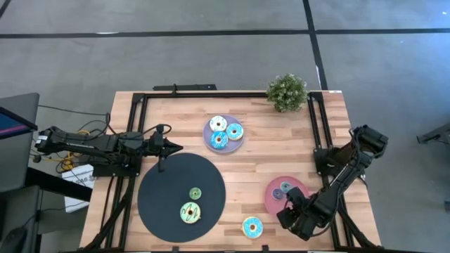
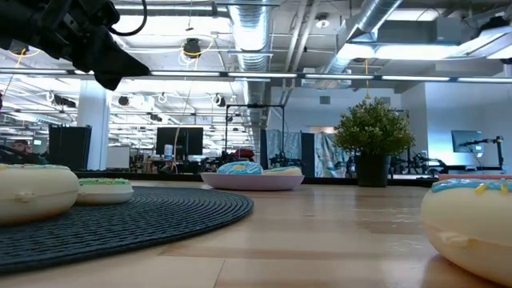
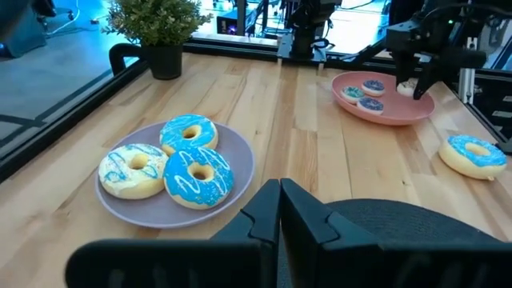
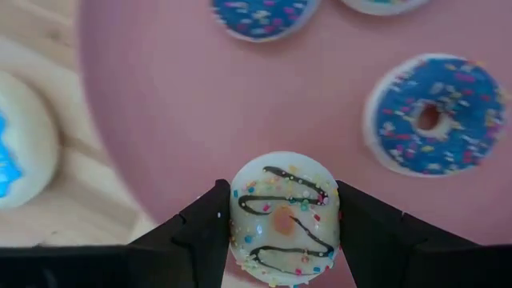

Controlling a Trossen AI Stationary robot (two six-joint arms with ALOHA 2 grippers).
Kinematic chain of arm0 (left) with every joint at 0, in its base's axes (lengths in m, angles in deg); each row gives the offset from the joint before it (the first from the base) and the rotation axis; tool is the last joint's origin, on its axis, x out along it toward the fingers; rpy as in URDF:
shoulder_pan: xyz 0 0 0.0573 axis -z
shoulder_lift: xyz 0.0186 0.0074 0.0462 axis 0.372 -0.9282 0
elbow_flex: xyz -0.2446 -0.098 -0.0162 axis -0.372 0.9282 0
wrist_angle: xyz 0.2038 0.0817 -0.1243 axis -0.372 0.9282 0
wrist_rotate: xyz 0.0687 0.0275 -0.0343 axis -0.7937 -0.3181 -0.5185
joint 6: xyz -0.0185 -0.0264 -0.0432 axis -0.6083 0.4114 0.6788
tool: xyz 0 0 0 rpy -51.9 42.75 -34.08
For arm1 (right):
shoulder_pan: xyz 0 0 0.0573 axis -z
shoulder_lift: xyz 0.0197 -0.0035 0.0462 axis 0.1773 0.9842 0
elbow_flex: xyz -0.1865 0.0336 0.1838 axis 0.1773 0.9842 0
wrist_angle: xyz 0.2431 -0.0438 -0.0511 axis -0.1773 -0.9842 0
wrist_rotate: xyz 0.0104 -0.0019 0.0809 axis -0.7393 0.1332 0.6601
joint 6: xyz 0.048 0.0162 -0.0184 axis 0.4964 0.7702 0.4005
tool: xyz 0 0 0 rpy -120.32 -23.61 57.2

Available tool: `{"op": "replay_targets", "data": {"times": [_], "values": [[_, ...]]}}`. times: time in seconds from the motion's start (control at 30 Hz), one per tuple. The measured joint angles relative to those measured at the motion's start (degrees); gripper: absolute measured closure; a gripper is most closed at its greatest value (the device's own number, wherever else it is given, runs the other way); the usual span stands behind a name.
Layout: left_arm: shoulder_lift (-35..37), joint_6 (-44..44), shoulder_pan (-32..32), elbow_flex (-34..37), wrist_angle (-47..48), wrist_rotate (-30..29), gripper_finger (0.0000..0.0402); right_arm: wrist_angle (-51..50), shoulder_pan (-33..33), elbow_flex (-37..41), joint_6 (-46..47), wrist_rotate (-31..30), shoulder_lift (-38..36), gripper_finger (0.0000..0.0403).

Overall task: Pick & Place donuts
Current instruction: Put the small white donut on the pink plate, then put the small green donut on the pink plate

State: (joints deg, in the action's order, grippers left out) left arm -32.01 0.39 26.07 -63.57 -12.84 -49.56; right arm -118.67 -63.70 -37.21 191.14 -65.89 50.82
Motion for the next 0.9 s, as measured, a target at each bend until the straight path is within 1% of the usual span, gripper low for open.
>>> {"op": "replay_targets", "data": {"times": [0.13, 0.23, 0.4, 0.57, 0.73, 0.9], "values": [[0.0, 1.78, 0.0, 0.0, 0.41, 0.0, 0.0398, -0.18, -0.58, 1.46, 2.97, 0.68, 0.0, 0.0206], [0.0, 2.51, 0.0, 0.0, 1.25, 0.02, 0.0398, 0.46, -0.9, 2.23, 3.36, 0.72, 0.0, 0.0199], [0.0, 3.13, 0.0, 0.0, 1.42, 0.02, 0.0398, 0.39, -0.9, 2.59, 3.3, 0.86, 0.0, 0.0169], [0.0, 3.3, 0.0, 0.0, 1.42, 0.37, 0.0398, 0.33, -0.72, 2.59, 1.15, 1.5, -0.1, 0.0143], [0.0, 3.74, 0.0, 0.0, 1.5, 2.59, 0.0398, -0.19, -0.38, 2.59, 0.33, 1.44, -2.54, 0.0138], [0.0, 3.83, 0.02, 0.02, 1.9, 3.88, 0.0398, -1.23, -0.4, 2.57, 0.35, -1.26, -6.31, 0.0137]]}}
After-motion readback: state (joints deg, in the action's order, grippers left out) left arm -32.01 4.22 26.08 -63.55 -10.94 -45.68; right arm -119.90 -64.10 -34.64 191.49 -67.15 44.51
